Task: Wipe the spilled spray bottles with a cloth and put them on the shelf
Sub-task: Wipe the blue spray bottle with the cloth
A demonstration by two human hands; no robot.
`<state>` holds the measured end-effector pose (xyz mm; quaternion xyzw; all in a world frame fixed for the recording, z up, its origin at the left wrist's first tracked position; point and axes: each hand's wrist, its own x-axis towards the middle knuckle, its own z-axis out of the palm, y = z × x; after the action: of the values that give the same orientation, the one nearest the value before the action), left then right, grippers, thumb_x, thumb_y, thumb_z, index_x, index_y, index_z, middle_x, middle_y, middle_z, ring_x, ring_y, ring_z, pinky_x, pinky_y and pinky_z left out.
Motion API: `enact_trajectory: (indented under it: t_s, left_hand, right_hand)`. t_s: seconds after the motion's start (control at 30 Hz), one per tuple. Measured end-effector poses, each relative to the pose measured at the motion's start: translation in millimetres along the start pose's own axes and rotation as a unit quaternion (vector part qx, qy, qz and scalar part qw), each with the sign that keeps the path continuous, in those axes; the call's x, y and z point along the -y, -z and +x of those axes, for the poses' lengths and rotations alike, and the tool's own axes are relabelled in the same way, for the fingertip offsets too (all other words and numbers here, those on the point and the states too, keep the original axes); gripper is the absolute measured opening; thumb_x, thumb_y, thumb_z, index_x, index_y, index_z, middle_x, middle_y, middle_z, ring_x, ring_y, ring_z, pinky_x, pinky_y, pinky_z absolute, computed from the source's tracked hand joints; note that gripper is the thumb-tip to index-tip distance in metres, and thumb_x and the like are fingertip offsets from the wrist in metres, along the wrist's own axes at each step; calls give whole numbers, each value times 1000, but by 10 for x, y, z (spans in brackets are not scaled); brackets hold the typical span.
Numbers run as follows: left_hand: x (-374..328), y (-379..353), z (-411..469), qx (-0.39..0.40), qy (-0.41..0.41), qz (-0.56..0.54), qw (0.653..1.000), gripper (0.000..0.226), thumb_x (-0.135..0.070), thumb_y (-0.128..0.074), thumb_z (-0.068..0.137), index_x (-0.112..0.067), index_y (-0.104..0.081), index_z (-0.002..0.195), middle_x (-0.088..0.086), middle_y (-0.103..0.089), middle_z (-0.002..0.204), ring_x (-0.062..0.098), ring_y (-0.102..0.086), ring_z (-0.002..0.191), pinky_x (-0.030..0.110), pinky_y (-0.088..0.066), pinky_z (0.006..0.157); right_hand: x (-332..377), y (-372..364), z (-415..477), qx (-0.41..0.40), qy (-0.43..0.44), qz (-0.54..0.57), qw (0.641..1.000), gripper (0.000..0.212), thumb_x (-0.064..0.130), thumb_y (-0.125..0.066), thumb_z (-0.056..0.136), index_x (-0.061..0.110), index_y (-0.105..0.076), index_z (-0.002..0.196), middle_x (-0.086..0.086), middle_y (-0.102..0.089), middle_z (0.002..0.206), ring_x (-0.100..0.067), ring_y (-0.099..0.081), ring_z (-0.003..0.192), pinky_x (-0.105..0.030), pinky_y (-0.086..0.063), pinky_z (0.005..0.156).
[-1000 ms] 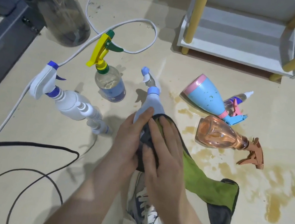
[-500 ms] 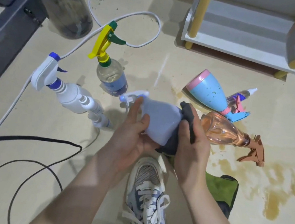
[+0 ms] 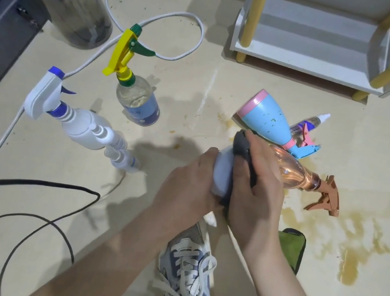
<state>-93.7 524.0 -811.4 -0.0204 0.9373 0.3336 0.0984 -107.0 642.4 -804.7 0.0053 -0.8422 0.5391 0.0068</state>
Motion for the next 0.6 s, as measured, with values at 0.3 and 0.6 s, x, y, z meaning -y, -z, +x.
enact_trajectory:
  t_s: [0.3, 0.6]
  left_hand:
    - [-85, -212, -33, -83, 54, -109, 989, 32, -24, -52, 89, -13, -56, 119, -4, -66, 87, 15, -61, 80, 10, -40, 62]
    - [-219, -229, -25, -52, 102, -185, 976, 75, -33, -75, 68, -56, -27, 122, -16, -64, 104, 13, -65, 92, 32, -53, 76]
  right_hand:
    - [59, -62, 51, -11, 87, -274, 958, 41, 39, -37, 98, 34, -56, 134, -5, -48, 141, -35, -43, 117, -50, -44, 91]
    - [-13, 37, 720, -29, -106, -156, 982, 46, 34, -41, 100, 24, -34, 56, -14, -50, 70, -36, -48, 74, -36, -34, 67]
